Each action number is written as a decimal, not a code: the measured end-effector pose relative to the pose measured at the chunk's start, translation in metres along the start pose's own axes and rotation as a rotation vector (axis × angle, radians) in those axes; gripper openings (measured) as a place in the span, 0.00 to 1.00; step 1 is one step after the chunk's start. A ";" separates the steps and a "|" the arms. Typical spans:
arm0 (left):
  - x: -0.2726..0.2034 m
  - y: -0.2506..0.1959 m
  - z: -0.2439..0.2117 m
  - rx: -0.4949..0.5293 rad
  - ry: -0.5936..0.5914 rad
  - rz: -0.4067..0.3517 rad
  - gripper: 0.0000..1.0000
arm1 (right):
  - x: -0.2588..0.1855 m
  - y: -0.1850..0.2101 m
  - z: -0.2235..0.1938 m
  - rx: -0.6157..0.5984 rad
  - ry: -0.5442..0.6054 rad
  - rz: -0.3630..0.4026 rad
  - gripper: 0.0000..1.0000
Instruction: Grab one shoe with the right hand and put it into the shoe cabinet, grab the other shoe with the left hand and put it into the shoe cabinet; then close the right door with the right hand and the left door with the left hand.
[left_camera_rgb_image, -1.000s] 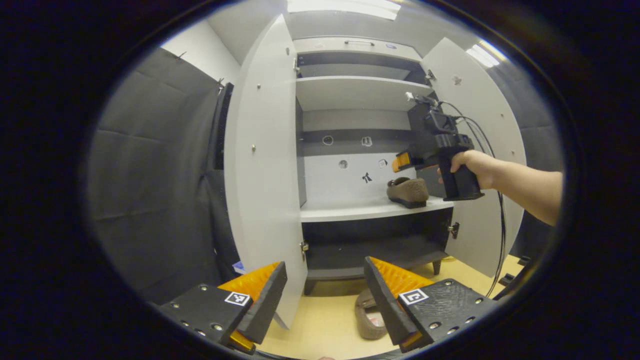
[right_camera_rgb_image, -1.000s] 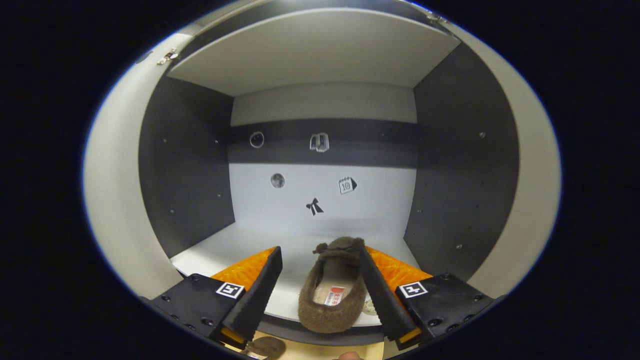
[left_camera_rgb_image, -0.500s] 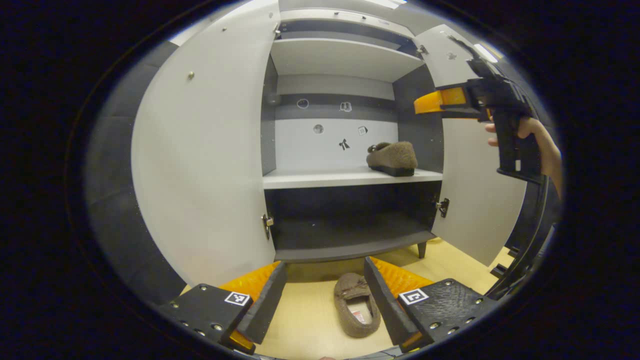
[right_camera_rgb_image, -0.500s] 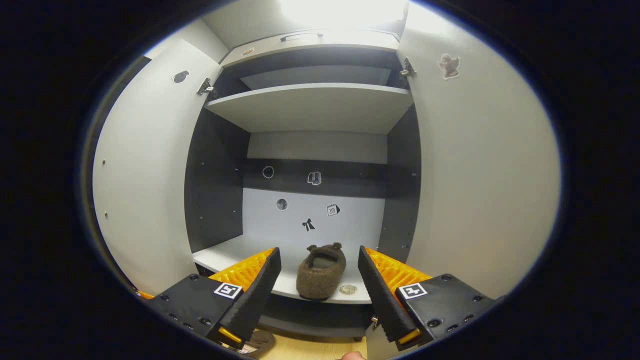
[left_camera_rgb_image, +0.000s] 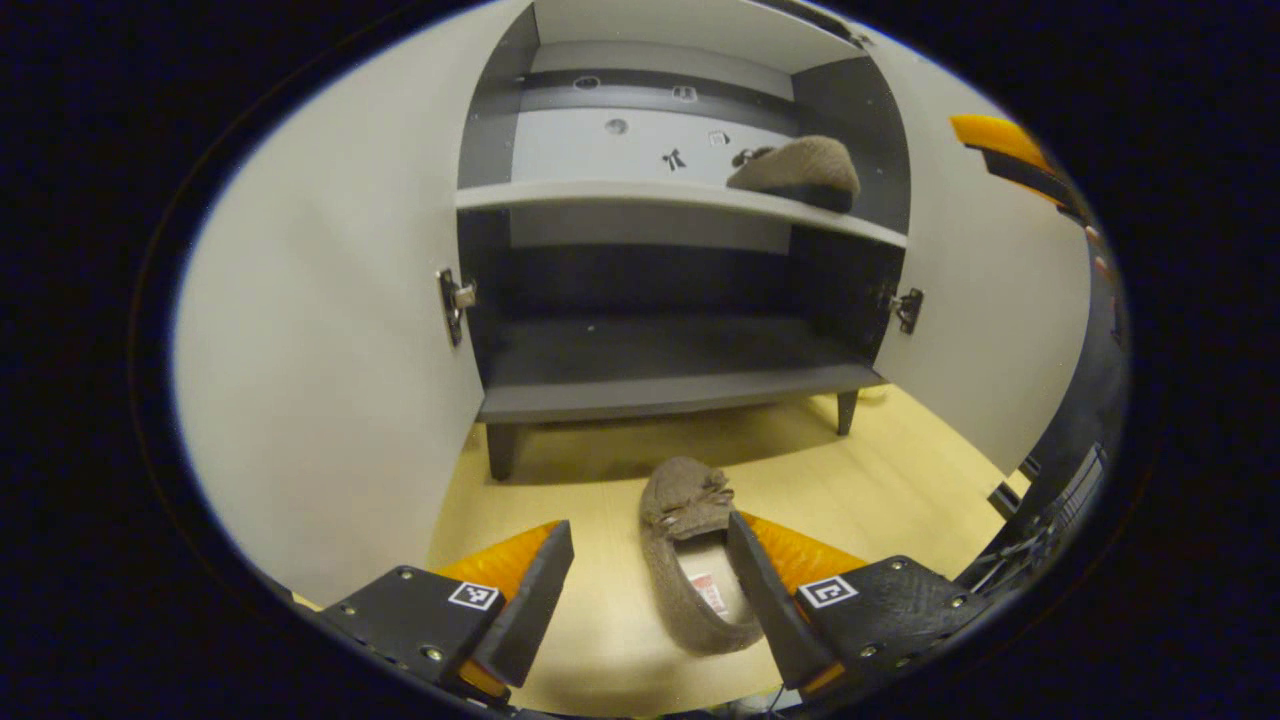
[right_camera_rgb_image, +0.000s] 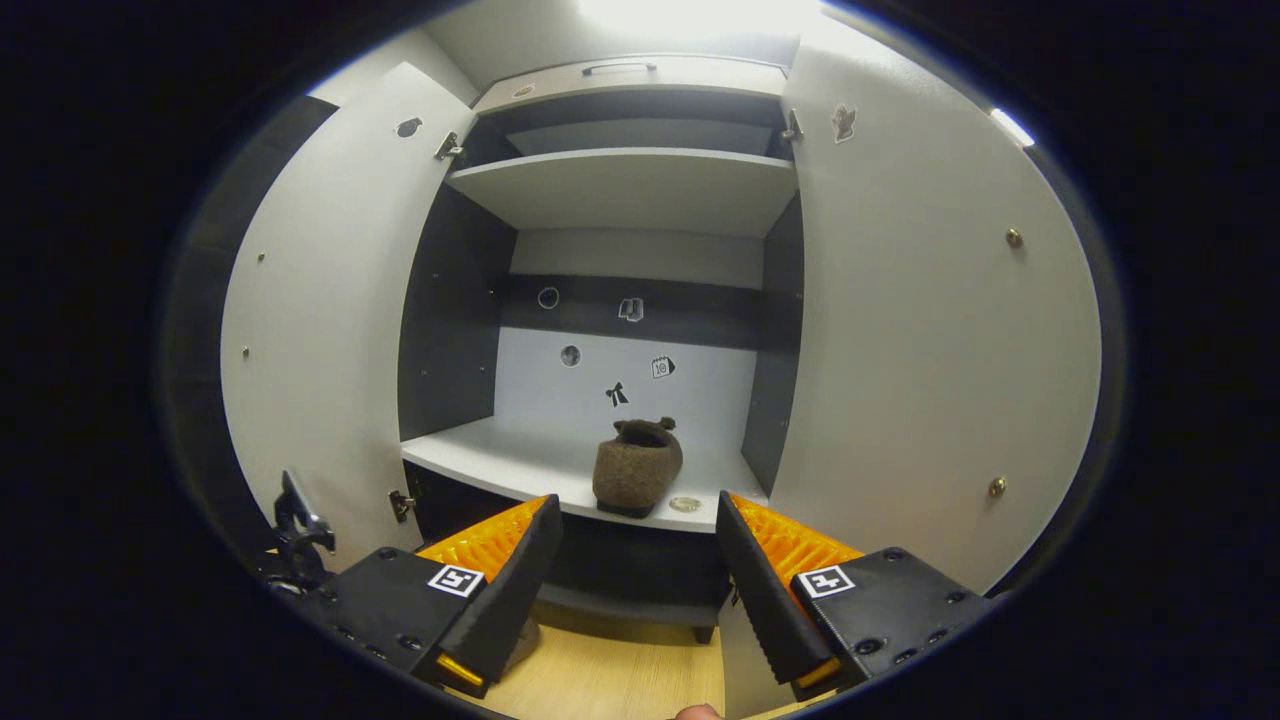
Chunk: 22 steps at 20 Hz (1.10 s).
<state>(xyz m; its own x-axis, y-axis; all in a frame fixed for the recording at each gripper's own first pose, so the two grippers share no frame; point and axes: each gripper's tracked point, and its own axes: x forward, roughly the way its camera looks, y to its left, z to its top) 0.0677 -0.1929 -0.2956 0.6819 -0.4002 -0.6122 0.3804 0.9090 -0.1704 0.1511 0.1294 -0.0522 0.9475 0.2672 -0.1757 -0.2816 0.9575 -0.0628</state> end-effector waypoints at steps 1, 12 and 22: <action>0.009 0.000 -0.011 -0.004 0.039 -0.005 0.92 | -0.002 -0.001 -0.003 0.003 0.010 -0.006 0.98; 0.069 -0.010 -0.074 -0.047 0.287 -0.018 0.61 | -0.014 -0.017 -0.032 0.010 0.099 -0.065 0.98; 0.071 -0.004 -0.042 -0.097 0.168 0.043 0.08 | -0.027 -0.014 -0.034 0.021 0.107 -0.020 0.98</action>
<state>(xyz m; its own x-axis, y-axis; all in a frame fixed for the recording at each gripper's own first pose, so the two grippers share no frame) 0.0884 -0.2202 -0.3704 0.5796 -0.3430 -0.7392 0.2858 0.9351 -0.2097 0.1238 0.1050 -0.0800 0.9309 0.2362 -0.2786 -0.2587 0.9648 -0.0465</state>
